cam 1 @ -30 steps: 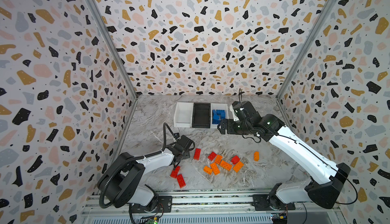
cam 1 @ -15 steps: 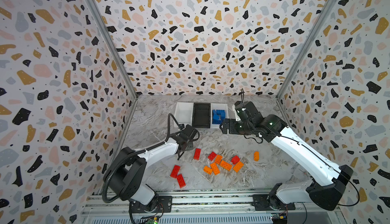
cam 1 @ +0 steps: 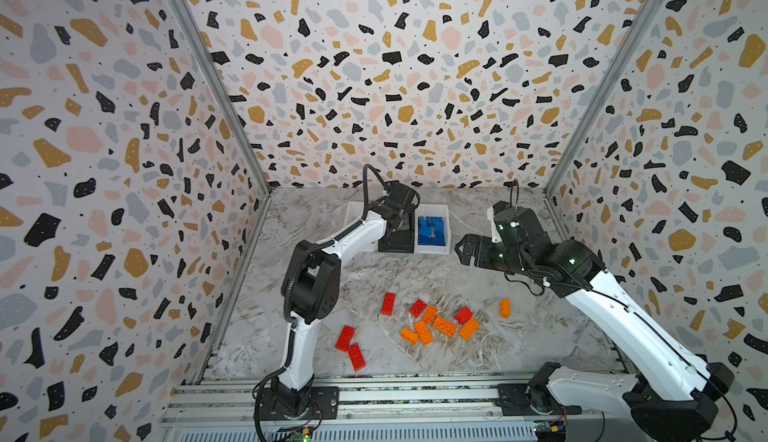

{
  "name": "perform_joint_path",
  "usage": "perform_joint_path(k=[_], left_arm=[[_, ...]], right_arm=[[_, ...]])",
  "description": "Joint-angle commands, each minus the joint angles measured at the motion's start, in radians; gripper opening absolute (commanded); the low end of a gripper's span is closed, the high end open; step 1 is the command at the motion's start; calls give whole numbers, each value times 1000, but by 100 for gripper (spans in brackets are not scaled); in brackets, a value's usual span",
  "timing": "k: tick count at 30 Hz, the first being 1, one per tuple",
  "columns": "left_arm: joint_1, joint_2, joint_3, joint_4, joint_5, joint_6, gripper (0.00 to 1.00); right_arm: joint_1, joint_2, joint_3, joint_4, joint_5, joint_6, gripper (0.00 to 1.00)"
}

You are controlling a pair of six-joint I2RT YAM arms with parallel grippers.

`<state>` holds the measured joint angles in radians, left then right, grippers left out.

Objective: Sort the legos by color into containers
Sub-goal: 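Carry the red brick with the left gripper and drop it into the black bin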

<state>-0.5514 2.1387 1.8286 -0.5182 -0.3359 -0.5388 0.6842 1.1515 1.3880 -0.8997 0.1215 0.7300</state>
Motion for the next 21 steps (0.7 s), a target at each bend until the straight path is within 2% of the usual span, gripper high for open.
perform_joint_path(k=[1, 2, 4, 7, 11, 14, 17, 21], left_arm=[[20, 65, 98, -57, 28, 36, 34], [23, 83, 125, -60, 39, 36, 37], [24, 117, 184, -76, 60, 40, 52], [24, 138, 236, -88, 70, 49, 65], [24, 106, 209, -56, 118, 58, 73], [23, 55, 168, -55, 152, 59, 74], [18, -49, 46, -51, 143, 75, 74], [3, -257, -250, 13, 97, 90, 74]], right_arm=[[-9, -39, -6, -53, 49, 43, 99], [-14, -44, -6, -58, 52, 45, 99], [-28, -43, -1, -66, 45, 41, 99], [-34, -29, 15, -84, 51, 34, 99], [-41, -31, 6, -71, 54, 36, 99], [-51, -36, -12, -45, 33, 30, 99], [-57, -32, -26, -31, 13, 14, 99], [-77, 3, -31, -9, -39, -30, 99]])
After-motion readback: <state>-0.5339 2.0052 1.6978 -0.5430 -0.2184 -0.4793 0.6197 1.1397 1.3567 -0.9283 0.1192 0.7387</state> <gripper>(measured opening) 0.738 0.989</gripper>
